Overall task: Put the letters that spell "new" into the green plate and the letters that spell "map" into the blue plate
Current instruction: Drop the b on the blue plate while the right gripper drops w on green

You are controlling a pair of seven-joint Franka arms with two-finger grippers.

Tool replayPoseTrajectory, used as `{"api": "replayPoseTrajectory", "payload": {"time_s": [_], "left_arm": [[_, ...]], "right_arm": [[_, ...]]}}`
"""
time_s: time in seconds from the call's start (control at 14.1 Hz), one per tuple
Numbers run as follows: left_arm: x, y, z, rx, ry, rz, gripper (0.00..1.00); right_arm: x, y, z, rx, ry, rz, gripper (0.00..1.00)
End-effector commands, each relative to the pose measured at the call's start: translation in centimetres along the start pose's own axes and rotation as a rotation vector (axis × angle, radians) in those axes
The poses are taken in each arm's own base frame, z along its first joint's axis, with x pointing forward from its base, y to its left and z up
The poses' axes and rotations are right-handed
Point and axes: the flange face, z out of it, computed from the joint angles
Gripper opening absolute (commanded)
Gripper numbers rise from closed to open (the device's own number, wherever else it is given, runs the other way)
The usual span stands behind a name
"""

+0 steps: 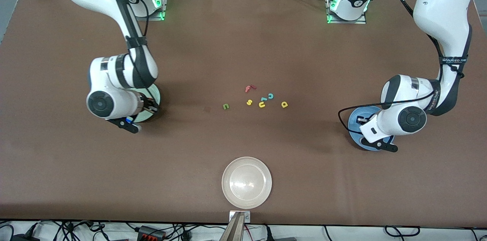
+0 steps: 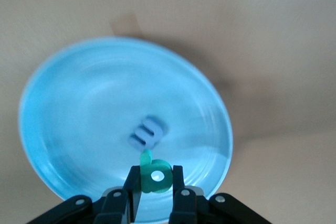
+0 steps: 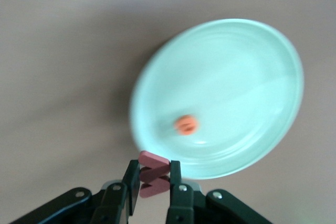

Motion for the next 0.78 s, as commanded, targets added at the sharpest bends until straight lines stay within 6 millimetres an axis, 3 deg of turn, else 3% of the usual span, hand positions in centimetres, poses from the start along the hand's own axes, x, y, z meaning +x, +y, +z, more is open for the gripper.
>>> {"api": "replayPoseTrajectory", "payload": {"time_s": [0.0, 0.07, 0.28, 0.57, 0.64, 0.71], "left_arm": [[-2.2, 0.3, 0.9, 0.015, -0.031, 0.017, 0.75], [-2.3, 0.2, 1.0, 0.011, -0.031, 0.011, 1.0], [-2.2, 1.4, -0.5, 0.002, -0.02, -0.047, 1.0], [-2.2, 11.6, -3.4, -0.036, -0.012, -0.222, 1.0], [-2.3, 14.5, -3.9, -0.049, -0.003, -0.271, 1.0], [-2.3, 16.8, -4.3, -0.063, 0.004, -0.337, 1.0]], "right_arm": [[-0.1, 4.0, 1.7, -0.013, -0.029, -0.079, 0.06], [0.2, 5.1, 1.9, -0.016, -0.035, -0.099, 0.06], [1.0, 6.0, 2.8, -0.01, -0.016, -0.118, 0.07], [2.1, 6.1, 5.9, -0.023, 0.024, -0.145, 0.12], [2.3, 6.5, 6.6, -0.021, 0.032, -0.144, 0.16], [2.2, 6.5, 7.0, -0.022, 0.038, -0.143, 0.28]]}}
